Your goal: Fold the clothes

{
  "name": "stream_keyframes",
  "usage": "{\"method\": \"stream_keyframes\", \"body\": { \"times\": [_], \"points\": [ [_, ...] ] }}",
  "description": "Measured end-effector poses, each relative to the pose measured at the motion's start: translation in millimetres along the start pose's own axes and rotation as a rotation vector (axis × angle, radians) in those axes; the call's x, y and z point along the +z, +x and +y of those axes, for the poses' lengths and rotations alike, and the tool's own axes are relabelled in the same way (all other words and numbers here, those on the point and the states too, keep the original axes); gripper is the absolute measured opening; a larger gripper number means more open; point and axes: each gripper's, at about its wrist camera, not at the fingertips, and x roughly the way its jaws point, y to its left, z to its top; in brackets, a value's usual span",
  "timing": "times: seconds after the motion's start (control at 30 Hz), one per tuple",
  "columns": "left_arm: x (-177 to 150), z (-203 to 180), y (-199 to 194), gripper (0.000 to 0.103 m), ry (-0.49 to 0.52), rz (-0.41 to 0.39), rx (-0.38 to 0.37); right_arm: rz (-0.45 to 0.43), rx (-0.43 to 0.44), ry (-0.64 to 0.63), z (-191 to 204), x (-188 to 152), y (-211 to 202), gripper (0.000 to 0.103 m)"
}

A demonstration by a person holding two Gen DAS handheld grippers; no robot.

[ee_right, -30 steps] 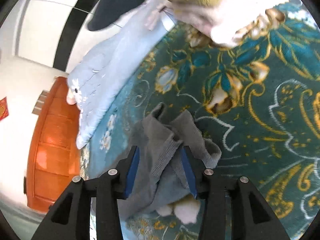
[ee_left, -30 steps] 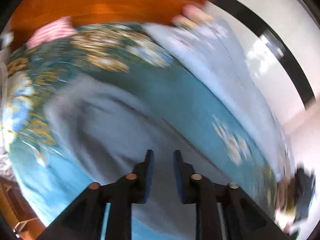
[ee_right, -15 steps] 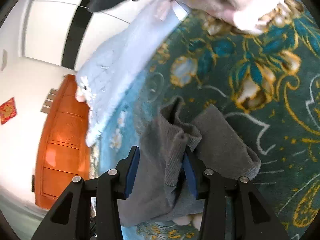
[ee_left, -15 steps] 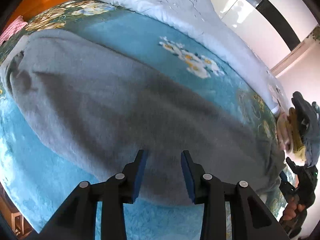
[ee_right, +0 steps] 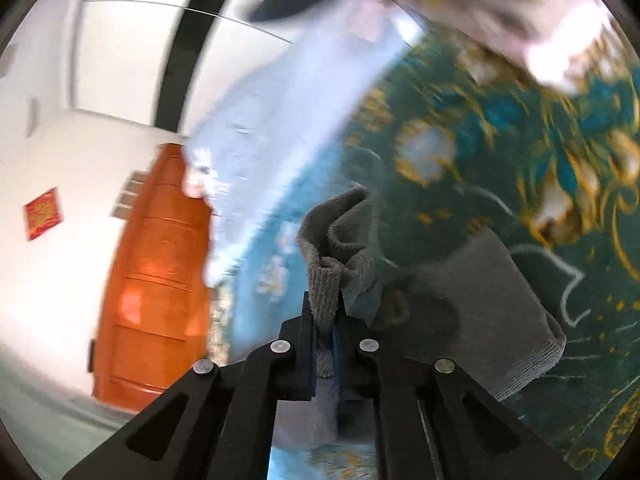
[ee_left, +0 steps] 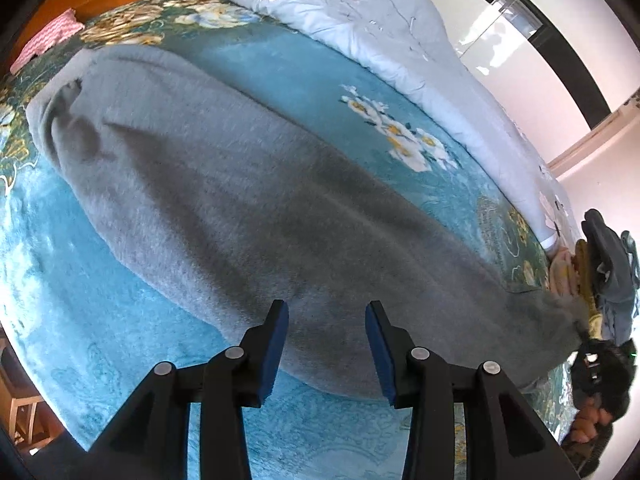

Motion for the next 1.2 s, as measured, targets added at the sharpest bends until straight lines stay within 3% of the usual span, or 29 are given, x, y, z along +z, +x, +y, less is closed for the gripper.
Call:
{"method": "stream_keyframes", "body": {
  "times": [0.07, 0.23, 0.33, 0.53, 0.7, 0.87, 1.0, 1.13, 1.2],
  "points": [
    [0, -3, -2, 0.045, 0.01, -0.005, -0.004, -0.031, -0.005, -0.032, 2, 0, -20, 0.005],
    [-2, -7, 7, 0.049, 0.013, 0.013, -0.001, 0.046, -0.177, 0.109, -69, -21, -21, 0.005],
    [-4, -10, 11, 0.049, 0.024, 0.027, 0.002, 0.038, -0.164, 0.204, -97, -31, -24, 0.005],
    [-5, -6, 10, 0.049, 0.01, 0.025, 0.006, 0.009, -0.176, 0.085, -74, -21, -33, 0.005],
    [-7, -3, 13, 0.049, 0.01, 0.034, 0.015, 0.047, -0.222, 0.077, -82, -20, -24, 0.005],
    [-6, -4, 17, 0.049, 0.007, 0.037, 0.023, 0.007, -0.261, 0.049, -78, -7, -38, 0.007],
    [-6, -6, 22, 0.051, 0.006, 0.036, 0.021, -0.05, -0.373, -0.078, -49, 5, -48, 0.009],
    [-10, -8, 21, 0.052, -0.003, 0.029, 0.015, 0.094, -0.285, -0.302, 4, 7, 0, 0.009],
    [-12, -9, 21, 0.052, -0.007, 0.026, 0.011, 0.19, -0.27, -0.404, 26, 4, 36, 0.02]
  ]
}}
